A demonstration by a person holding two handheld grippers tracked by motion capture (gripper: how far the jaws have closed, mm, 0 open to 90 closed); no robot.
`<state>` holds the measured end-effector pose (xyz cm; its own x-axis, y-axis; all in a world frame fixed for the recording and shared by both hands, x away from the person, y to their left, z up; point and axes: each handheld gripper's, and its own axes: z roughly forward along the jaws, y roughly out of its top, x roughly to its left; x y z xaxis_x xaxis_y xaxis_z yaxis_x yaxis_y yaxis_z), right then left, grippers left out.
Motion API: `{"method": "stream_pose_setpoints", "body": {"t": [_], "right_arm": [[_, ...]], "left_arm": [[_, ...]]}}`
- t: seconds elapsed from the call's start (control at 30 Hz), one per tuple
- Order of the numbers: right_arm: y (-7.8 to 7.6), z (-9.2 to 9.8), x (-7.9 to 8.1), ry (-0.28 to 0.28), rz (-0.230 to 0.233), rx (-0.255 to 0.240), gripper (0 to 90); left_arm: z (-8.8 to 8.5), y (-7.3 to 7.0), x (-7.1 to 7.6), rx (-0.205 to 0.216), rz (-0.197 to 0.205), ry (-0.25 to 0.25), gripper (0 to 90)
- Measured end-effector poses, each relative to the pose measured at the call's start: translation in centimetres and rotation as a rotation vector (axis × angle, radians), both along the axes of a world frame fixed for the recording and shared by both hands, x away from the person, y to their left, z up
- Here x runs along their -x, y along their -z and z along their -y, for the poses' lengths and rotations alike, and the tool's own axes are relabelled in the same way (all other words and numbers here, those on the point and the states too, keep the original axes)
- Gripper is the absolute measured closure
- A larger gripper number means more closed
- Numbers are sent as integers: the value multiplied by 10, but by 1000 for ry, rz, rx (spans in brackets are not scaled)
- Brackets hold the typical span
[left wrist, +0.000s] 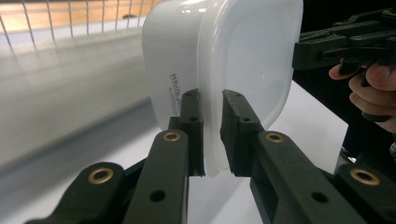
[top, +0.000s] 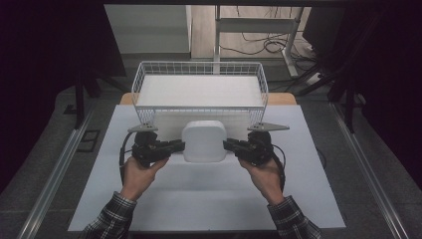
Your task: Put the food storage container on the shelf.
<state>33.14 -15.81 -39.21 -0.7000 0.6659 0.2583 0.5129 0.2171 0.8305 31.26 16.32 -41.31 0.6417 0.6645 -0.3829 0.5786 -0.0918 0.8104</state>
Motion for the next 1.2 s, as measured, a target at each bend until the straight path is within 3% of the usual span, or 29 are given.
{"method": "stream_pose_setpoints", "body": {"t": [0.47, 0.77, 1.2], "right_arm": [[-43, -10, -21, 0, 55, -34, 781], [-70, -17, -44, 6, 77, -57, 781], [-91, -23, -75, 45, 77, -70, 777]], "left_arm": [[-9, -48, -19, 3, 62, -29, 798], [-16, -74, -38, 6, 74, -39, 799], [-14, -102, -70, -25, 70, -68, 797]]}}
